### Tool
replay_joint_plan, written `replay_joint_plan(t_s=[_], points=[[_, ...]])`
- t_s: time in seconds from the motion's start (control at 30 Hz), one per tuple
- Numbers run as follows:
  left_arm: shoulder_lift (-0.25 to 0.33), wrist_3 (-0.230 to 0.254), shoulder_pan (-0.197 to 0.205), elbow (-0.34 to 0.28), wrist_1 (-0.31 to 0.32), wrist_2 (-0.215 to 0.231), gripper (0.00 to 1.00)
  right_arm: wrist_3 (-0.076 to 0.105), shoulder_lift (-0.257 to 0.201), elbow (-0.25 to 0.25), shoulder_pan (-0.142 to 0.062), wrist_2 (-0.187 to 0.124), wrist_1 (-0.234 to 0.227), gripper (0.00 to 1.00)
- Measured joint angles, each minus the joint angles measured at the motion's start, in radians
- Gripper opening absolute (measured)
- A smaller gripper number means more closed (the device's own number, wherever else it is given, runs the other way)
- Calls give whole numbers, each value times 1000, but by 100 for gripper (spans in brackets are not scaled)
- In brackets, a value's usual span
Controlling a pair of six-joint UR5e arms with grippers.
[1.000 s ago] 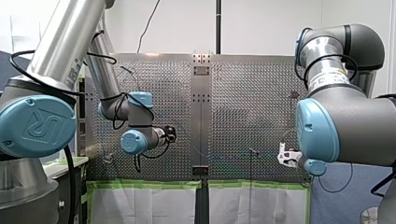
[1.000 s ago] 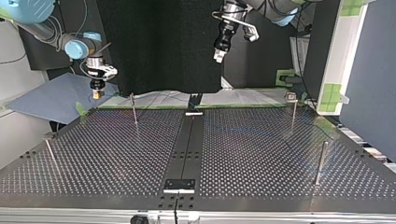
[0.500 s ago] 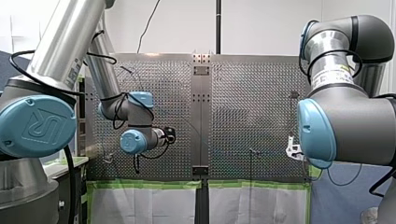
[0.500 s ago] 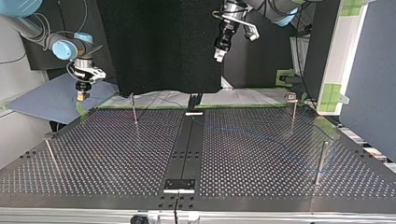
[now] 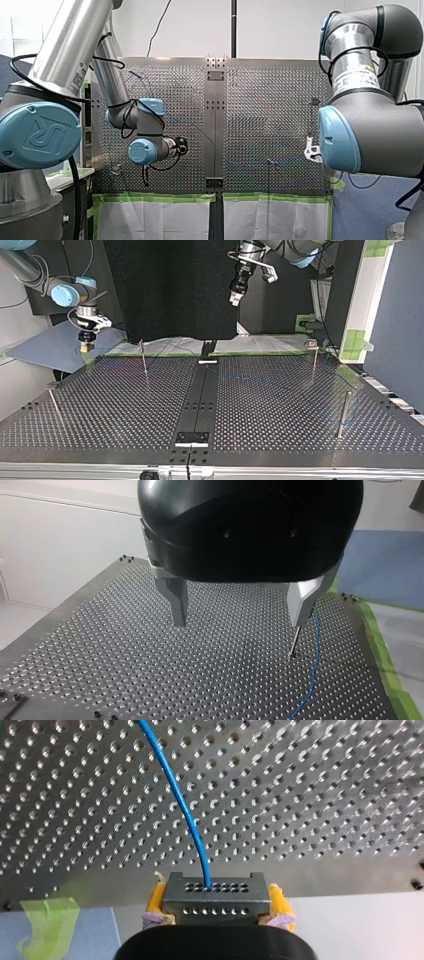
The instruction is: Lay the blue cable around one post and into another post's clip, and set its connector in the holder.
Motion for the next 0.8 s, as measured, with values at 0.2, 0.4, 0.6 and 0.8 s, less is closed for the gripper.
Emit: replay_joint_plan(t_s=[0.2, 0.4, 0.6, 0.8], points=[[0, -9, 0, 0, 1, -7, 100, 6, -5, 0, 17, 3, 8, 0], [0, -13, -4, -1, -5, -20, 100, 14, -6, 0, 22, 3, 13, 0], [0, -20, -5, -1, -6, -23, 100, 16, -7, 0, 32, 6, 31, 0], [0, -23, -6, -1, -4, -23, 100, 16, -22, 0, 44, 16, 55, 0]])
